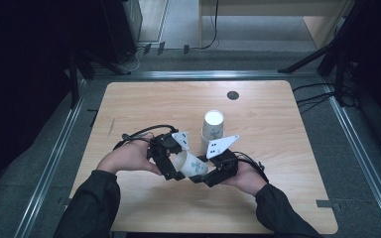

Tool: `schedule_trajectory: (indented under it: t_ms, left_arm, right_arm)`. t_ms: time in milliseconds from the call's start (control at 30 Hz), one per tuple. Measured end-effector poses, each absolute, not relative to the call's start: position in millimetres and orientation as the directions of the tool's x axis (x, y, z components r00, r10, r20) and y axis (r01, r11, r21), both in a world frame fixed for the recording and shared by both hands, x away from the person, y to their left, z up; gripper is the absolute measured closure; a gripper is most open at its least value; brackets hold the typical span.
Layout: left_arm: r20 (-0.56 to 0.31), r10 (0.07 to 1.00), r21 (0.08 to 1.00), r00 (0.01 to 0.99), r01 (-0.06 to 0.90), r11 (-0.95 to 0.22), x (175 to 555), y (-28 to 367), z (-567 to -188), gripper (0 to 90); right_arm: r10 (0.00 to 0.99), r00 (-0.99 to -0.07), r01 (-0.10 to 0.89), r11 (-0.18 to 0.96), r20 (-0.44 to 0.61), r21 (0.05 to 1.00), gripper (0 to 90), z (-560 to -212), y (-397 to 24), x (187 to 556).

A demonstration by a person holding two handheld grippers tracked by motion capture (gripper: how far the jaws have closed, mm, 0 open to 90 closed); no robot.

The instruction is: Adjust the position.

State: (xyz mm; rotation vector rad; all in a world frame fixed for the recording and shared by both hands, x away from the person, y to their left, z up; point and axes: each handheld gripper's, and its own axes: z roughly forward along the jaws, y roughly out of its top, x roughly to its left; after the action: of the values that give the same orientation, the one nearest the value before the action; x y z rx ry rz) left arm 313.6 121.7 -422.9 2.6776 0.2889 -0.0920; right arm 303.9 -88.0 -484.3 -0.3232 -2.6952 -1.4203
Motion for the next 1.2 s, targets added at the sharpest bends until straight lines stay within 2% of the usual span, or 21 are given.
schedule_trajectory:
  t_ms: [167, 533, 900, 1200]
  left_arm:
    - [-0.108, 0.207, 0.471, 0.972, 0.233, -0.851, 312.7, 135.8, -422.2, 13.2]
    - [-0.170, 0.280, 0.616, 0.945, 0.324, -0.719, 309.5, 165.9, -426.9, 13.4]
    - [-0.174, 0.313, 0.687, 0.934, 0.342, -0.641, 306.0, 162.4, -433.7, 13.7]
    - [-0.245, 0.298, 0.756, 0.923, 0.374, -0.537, 305.9, 157.6, -431.6, 13.7]
  right_arm:
    - [0.159, -0.973, 0.227, 0.517, 0.168, 0.826, 32.8, -478.2, -95.5, 305.3]
    - [0.183, -0.967, 0.242, 0.444, 0.177, 0.863, 32.7, -467.8, -113.3, 308.9]
    - [0.196, -0.961, 0.258, 0.372, 0.196, 0.892, 32.8, -464.2, -128.7, 311.6]
    - [0.174, -0.960, 0.270, 0.354, 0.221, 0.895, 32.7, -466.3, -127.2, 311.7]
